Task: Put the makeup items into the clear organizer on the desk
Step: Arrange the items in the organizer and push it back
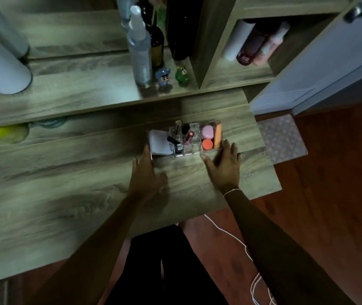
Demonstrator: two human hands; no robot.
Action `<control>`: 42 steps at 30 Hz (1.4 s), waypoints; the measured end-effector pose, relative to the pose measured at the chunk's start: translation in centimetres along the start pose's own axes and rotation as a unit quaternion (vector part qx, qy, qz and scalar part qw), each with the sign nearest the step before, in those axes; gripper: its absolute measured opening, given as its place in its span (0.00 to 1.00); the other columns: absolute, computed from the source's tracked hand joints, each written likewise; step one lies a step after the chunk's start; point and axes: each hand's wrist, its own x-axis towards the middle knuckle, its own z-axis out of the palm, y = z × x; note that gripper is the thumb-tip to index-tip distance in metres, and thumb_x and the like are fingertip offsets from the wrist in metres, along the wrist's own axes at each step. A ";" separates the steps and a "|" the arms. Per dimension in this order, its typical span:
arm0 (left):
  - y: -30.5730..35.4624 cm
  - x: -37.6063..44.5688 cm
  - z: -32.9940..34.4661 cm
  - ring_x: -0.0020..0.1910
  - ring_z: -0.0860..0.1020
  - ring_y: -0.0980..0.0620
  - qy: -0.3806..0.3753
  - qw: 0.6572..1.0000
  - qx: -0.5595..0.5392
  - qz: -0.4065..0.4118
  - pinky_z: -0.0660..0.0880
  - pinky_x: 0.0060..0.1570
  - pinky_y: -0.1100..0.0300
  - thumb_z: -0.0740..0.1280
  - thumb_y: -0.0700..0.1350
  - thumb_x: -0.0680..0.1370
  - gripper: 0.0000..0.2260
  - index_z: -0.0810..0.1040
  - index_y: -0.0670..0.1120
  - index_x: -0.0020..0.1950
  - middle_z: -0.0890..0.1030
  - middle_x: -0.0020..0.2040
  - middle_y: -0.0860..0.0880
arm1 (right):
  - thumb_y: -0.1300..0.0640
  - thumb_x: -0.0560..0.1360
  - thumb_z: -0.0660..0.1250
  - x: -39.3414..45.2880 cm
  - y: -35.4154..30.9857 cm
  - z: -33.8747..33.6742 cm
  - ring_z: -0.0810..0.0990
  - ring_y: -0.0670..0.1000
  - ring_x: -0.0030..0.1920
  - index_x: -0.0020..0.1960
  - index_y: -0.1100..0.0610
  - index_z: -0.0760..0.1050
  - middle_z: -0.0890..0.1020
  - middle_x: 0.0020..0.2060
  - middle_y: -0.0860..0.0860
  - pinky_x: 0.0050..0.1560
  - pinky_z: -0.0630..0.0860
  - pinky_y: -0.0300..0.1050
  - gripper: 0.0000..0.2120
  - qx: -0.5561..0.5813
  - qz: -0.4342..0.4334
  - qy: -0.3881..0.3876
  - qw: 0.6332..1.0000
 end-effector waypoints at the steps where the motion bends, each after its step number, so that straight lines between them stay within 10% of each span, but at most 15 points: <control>1: 0.2 0.2 0.4 0.70 0.64 0.43 -0.002 1.000 0.002 -0.003 0.54 0.71 0.36 0.71 0.42 0.70 0.43 0.47 0.42 0.76 0.66 0.74 0.42 | 0.37 0.72 0.67 0.4 0.3 -0.2 0.56 0.64 0.76 0.73 0.59 0.60 0.64 0.73 0.63 0.74 0.49 0.61 0.39 -0.002 0.000 -0.001 1.000; 12: 1.3 2.4 3.4 0.71 0.66 0.45 -0.004 0.999 0.044 -0.020 0.45 0.75 0.42 0.71 0.46 0.72 0.33 0.59 0.44 0.72 0.72 0.69 0.45 | 0.39 0.72 0.69 3.5 2.2 -1.7 0.56 0.67 0.75 0.72 0.58 0.61 0.64 0.73 0.65 0.73 0.54 0.66 0.37 0.017 -0.004 -0.009 1.000; 42: 2.8 3.3 4.9 0.75 0.58 0.46 0.011 0.998 0.064 -0.024 0.34 0.72 0.43 0.72 0.47 0.69 0.46 0.44 0.49 0.77 0.65 0.74 0.45 | 0.38 0.72 0.68 5.3 3.1 -2.6 0.53 0.66 0.76 0.76 0.58 0.55 0.60 0.75 0.63 0.74 0.51 0.66 0.42 0.028 -0.007 -0.041 0.999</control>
